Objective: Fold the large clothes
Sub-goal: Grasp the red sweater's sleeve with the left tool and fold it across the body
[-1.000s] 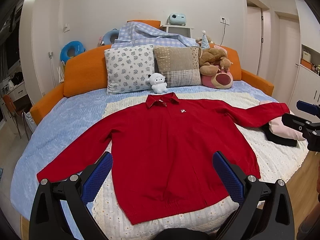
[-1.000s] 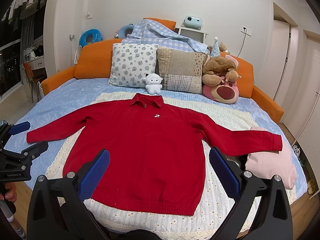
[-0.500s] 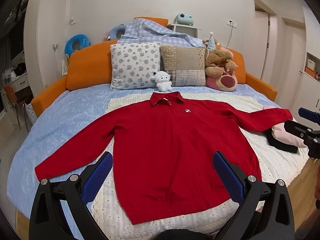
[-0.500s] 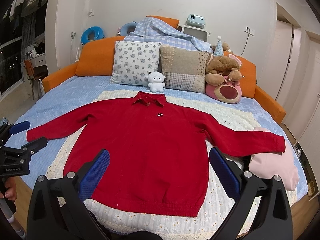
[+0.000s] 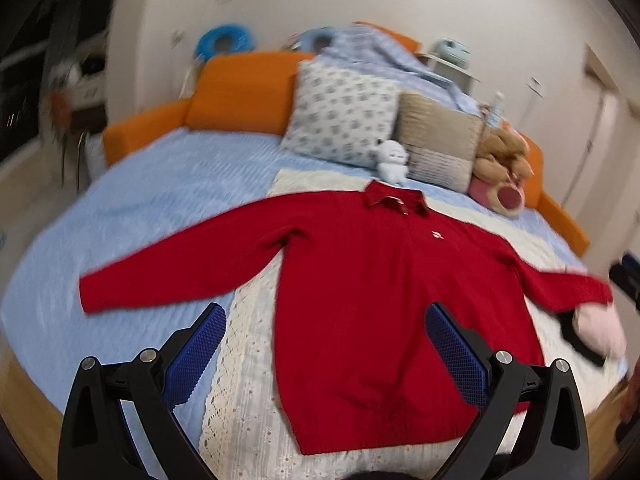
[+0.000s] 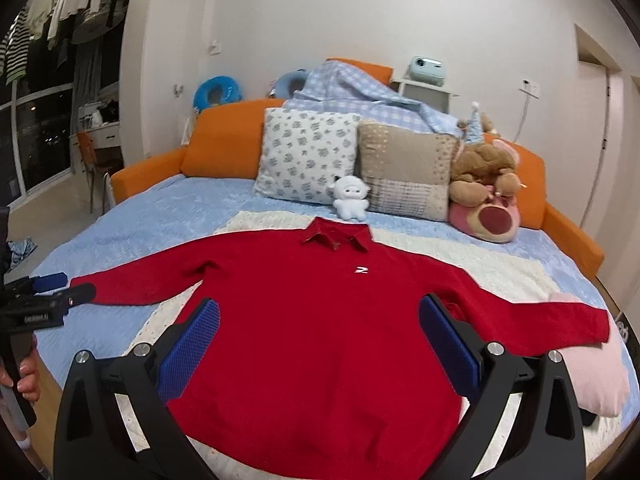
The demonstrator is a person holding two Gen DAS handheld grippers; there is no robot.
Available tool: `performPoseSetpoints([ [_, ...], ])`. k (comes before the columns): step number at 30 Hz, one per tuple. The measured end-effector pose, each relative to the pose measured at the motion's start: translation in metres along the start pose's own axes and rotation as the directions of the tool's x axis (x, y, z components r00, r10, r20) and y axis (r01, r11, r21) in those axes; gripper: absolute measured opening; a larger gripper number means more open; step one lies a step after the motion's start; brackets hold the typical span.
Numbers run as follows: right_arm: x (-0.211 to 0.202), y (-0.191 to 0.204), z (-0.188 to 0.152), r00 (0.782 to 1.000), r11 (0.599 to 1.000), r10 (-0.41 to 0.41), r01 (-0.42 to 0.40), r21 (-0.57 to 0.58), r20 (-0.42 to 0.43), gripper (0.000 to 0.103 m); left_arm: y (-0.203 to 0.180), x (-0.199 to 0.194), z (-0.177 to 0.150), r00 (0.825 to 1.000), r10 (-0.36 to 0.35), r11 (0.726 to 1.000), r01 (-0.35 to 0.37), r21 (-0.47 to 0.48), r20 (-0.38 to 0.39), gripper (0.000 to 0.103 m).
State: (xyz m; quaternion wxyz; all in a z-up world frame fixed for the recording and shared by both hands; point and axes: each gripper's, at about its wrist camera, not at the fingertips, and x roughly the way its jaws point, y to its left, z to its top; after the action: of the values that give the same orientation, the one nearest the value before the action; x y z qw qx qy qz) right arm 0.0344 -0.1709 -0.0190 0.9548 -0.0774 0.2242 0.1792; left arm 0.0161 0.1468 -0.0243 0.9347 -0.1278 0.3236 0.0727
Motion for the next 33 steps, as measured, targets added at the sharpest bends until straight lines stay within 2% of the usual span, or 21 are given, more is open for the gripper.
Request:
performPoseSetpoints([
  [3, 0.016, 0.014, 0.005, 1.000, 0.999, 0.025, -0.025, -0.024, 0.016, 0.098, 0.036, 0.020, 0.004, 1.000, 0.003, 0.998, -0.004, -0.066, -0.020, 0.101],
  [5, 0.026, 0.025, 0.009, 0.997, 0.997, 0.060, -0.057, -0.053, 0.050, 0.098, 0.071, 0.039, 0.005, 0.999, -0.016, 0.988, 0.008, -0.152, -0.048, 0.101],
  [9, 0.049, 0.050, 0.014, 0.995, 0.992, 0.070, -0.062, -0.110, 0.070, 0.098, 0.149, 0.083, -0.002, 0.995, -0.040, 0.944, 0.006, -0.329, -0.096, 0.101],
  [12, 0.073, 0.068, 0.016, 0.995, 0.988, 0.095, -0.089, -0.129, 0.039, 0.098, 0.223, 0.125, -0.012, 0.987, -0.026, 0.887, -0.051, -0.459, -0.160, 0.101],
  [13, 0.080, 0.072, 0.015, 0.994, 0.986, 0.102, -0.097, -0.135, 0.030, 0.098, 0.256, 0.144, -0.020, 0.980, -0.028, 0.854, -0.078, -0.515, -0.195, 0.101],
  [15, 0.097, 0.087, 0.014, 0.994, 0.982, 0.113, -0.111, -0.156, 0.009, 0.098, 0.293, 0.161, -0.031, 0.975, -0.039, 0.801, -0.101, -0.590, -0.219, 0.101],
  [16, 0.104, 0.094, 0.014, 0.993, 0.979, 0.118, -0.116, -0.165, 0.001, 0.098, 0.321, 0.171, -0.041, 0.976, -0.046, 0.754, -0.107, -0.648, -0.214, 0.101],
  [19, 0.128, 0.118, 0.013, 0.988, 0.970, 0.151, -0.151, -0.189, -0.014, 0.098, 0.365, 0.185, -0.058, 0.981, -0.052, 0.677, -0.103, -0.729, -0.186, 0.101],
  [21, 0.151, 0.137, 0.016, 0.984, 0.962, 0.178, -0.179, -0.206, -0.024, 0.098, 0.386, 0.195, -0.064, 0.984, -0.073, 0.639, -0.079, -0.765, -0.162, 0.101],
  [24, 0.188, 0.162, 0.020, 0.974, 0.950, 0.219, -0.227, -0.214, -0.061, 0.098, 0.404, 0.207, -0.067, 0.985, -0.093, 0.620, -0.057, -0.782, -0.146, 0.101],
  [28, 0.236, 0.182, 0.028, 0.946, 0.932, 0.293, -0.315, -0.180, -0.137, 0.097, 0.411, 0.212, -0.061, 0.990, -0.057, 0.615, -0.069, -0.785, -0.132, 0.100],
  [30, 0.265, 0.185, 0.035, 0.926, 0.928, 0.329, -0.353, -0.121, -0.183, 0.091, 0.410, 0.214, -0.056, 0.988, -0.008, 0.613, -0.116, -0.781, -0.154, 0.090],
  [31, 0.277, 0.186, 0.037, 0.917, 0.925, 0.344, -0.368, -0.096, -0.202, 0.086, 0.407, 0.213, -0.049, 0.983, 0.019, 0.609, -0.158, -0.778, -0.185, 0.070],
  [32, 0.295, 0.185, 0.041, 0.902, 0.922, 0.362, -0.384, -0.053, -0.234, 0.079, 0.408, 0.215, -0.048, 0.973, 0.057, 0.601, -0.212, -0.770, -0.224, 0.057],
  [33, 0.312, 0.182, 0.044, 0.888, 0.920, 0.375, -0.392, -0.010, -0.267, 0.076, 0.409, 0.217, -0.045, 0.970, 0.069, 0.597, -0.228, -0.769, -0.235, 0.051],
])
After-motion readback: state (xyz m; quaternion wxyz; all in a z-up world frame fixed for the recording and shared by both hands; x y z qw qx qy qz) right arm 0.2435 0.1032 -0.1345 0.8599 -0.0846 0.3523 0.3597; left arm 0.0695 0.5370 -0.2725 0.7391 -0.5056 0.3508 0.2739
